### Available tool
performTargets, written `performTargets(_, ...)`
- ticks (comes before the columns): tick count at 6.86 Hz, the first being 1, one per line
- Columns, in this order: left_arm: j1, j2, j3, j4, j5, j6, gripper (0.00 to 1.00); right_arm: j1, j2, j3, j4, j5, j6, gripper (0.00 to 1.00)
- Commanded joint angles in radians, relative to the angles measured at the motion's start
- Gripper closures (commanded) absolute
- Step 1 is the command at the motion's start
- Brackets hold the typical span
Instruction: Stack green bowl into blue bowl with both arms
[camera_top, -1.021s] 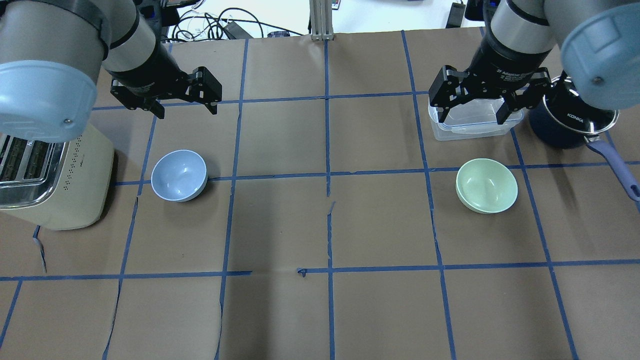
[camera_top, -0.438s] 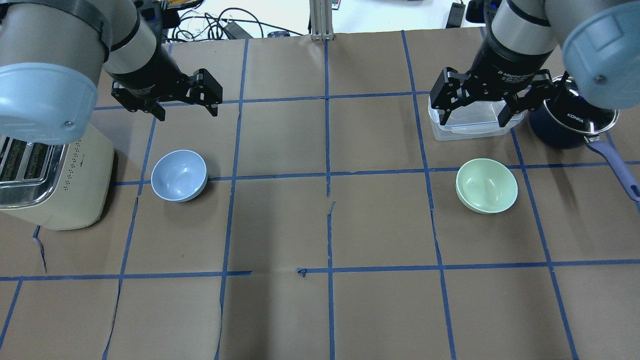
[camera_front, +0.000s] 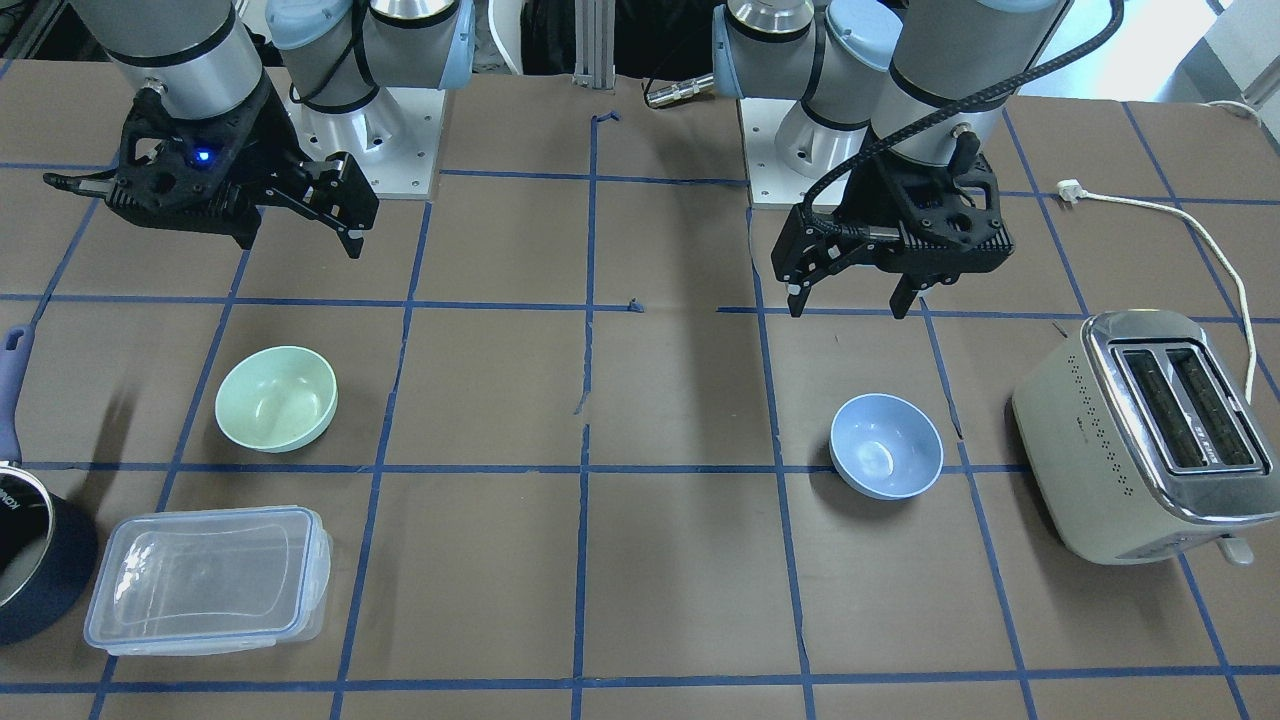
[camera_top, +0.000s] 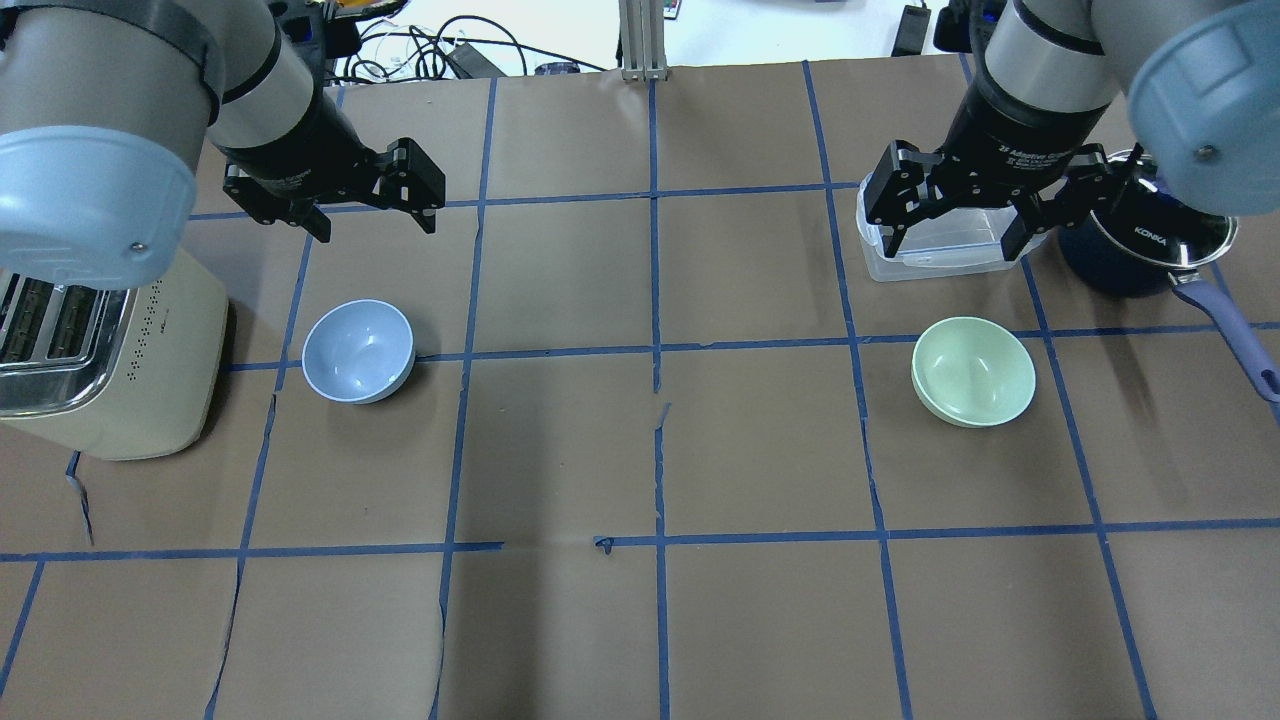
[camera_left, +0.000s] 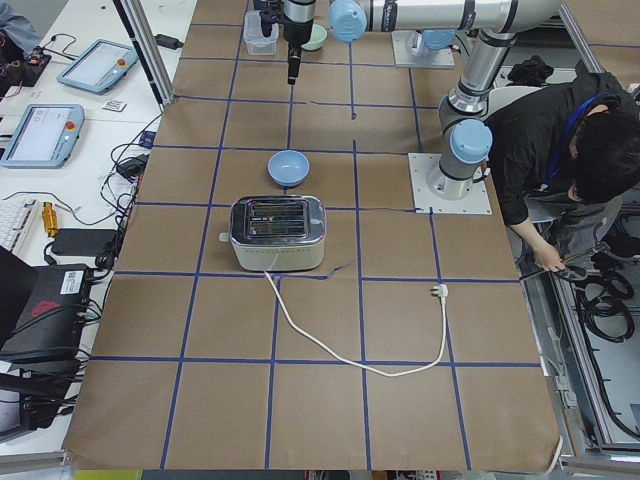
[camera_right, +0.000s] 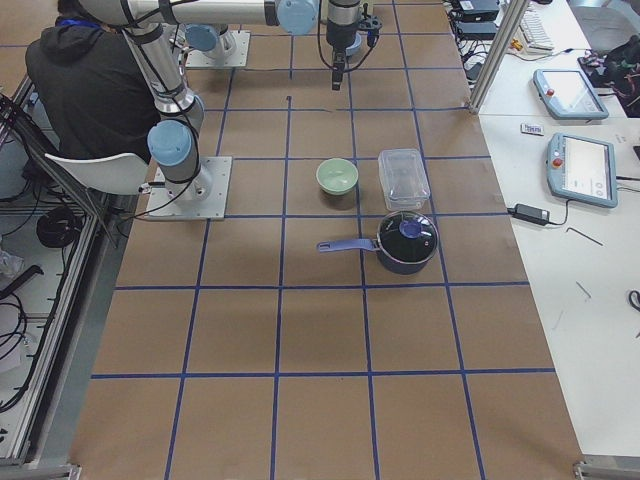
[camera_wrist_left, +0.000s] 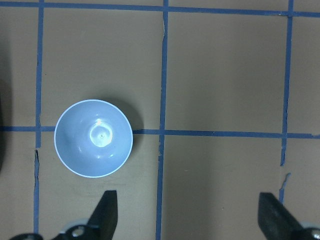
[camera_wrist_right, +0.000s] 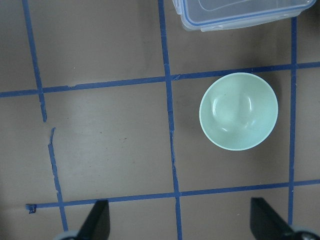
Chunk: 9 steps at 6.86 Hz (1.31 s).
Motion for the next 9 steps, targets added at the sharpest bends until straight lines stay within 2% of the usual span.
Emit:
performTargets(1,0.0,-0.002,0.001,0.001,0.0,0.0,0.0,0.0,0.0,0.002,0.0,-0.002,0.001,0.0)
performTargets(9,0.018,-0.008,0.009,-0.001,0.002,0.023,0.0,0.0,-0.006,0.008,-0.01,-0.002,0.001,0.0)
